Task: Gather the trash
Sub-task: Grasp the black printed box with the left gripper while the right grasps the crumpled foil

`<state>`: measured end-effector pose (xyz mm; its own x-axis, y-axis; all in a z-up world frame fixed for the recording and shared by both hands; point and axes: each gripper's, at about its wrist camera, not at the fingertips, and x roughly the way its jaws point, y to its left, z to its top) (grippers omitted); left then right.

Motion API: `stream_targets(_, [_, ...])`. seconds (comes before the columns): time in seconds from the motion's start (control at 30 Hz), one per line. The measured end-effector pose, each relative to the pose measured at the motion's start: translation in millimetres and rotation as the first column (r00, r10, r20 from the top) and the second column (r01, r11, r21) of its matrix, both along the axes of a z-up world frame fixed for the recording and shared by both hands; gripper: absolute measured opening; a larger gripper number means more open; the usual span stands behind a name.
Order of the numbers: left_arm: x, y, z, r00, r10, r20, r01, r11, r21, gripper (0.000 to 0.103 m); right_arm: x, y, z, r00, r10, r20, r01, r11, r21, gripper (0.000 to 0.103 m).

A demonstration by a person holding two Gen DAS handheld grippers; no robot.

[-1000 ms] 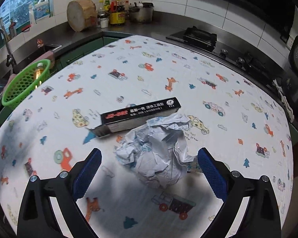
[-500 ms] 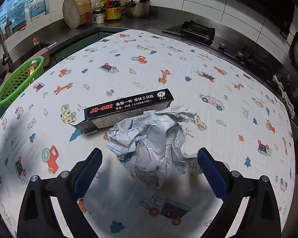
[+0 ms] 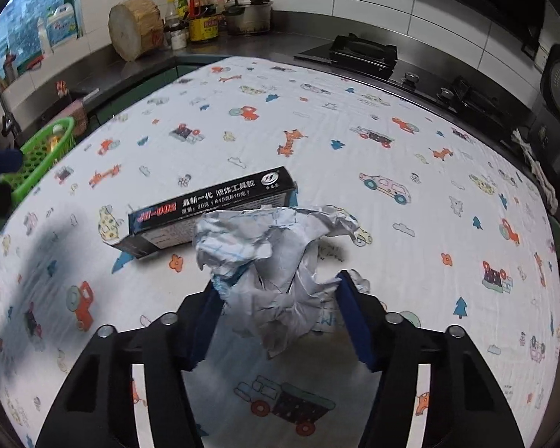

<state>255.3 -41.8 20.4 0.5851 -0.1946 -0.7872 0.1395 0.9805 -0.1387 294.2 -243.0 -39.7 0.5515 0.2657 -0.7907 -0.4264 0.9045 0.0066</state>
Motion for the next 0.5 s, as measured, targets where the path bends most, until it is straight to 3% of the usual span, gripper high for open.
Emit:
stream_targets(0.13, [13, -15, -8, 0.999, -0.034, -0.01, 0.034, 0.999, 0.004, 0.087, -5, -9, 7, 1.0, -0.009, 0.007, 0.008, 0.999, 0.032, 0.047])
stream_targets(0.4, [38, -52, -27, 0.994, -0.112, -0.008, 0.112, 0.992, 0.06, 0.085, -11, -22, 11, 1.0, -0.007, -0.005, 0.008, 0.998, 0.057, 0.045])
stream_targets(0.5, [46, -62, -32, 0.99, -0.137, -0.014, 0.138, 0.988, 0.063, 0.08, -11, -26, 11, 1.0, -0.01, -0.006, 0.01, 0.998, 0.062, 0.045])
